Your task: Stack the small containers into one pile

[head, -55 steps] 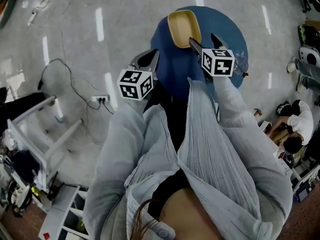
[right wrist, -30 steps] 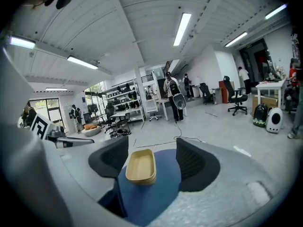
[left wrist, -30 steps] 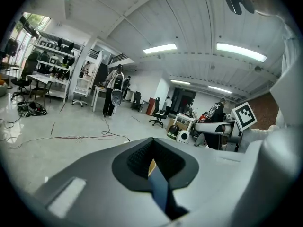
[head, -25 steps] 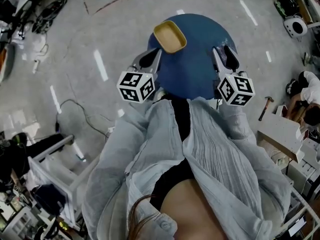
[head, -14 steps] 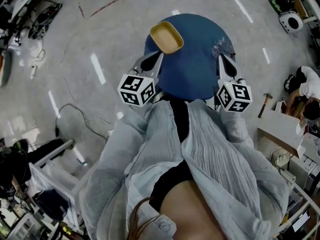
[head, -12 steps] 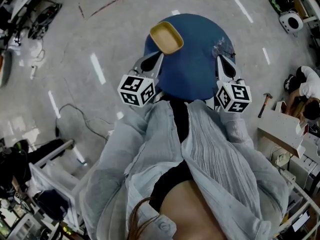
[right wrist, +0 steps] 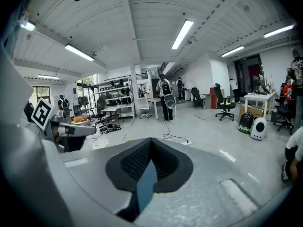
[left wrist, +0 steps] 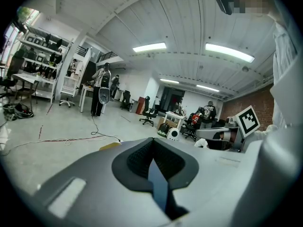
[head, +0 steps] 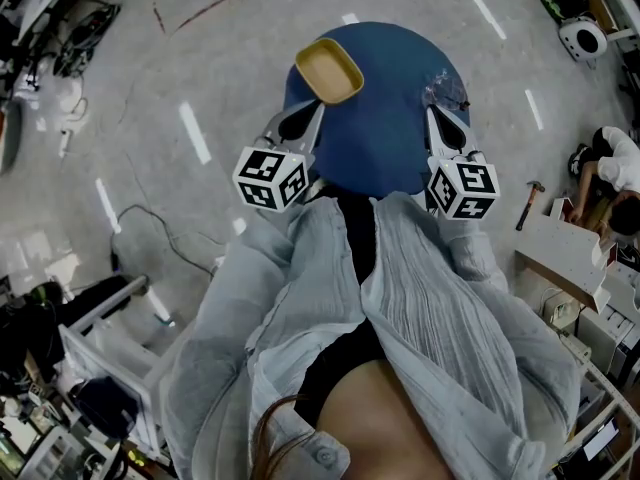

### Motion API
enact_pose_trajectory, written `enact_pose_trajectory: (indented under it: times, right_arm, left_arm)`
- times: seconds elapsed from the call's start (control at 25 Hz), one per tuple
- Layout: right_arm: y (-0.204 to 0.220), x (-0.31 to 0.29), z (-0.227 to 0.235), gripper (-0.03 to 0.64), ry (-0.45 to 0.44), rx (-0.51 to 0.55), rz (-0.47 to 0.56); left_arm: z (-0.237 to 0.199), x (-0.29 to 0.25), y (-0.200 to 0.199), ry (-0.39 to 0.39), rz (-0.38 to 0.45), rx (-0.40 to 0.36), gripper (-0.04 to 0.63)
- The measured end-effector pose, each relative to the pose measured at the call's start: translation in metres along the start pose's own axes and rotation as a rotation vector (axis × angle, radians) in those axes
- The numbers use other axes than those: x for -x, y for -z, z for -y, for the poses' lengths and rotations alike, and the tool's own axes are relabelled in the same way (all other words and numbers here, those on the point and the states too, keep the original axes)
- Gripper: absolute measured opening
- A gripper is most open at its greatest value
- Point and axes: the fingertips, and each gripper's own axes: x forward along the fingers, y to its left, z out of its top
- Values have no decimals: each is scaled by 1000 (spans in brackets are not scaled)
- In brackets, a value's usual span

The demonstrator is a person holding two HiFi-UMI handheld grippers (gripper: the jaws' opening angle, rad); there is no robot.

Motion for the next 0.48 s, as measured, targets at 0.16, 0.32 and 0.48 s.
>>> enact_pose_trajectory:
  times: [0.16, 0.32, 0.48]
  right_arm:
    - [3, -1, 0, 2, -8, 0, -17]
    - [7, -2, -1, 2, -12, -4, -29]
    - [9, -5, -2, 2, -15, -3, -37]
  left_arm:
    - [0, -1, 2, -4, -9, 0, 12]
    - [0, 0, 6, -5, -19, 3, 12]
    - [-1, -1, 9, -7, -27, 5, 12]
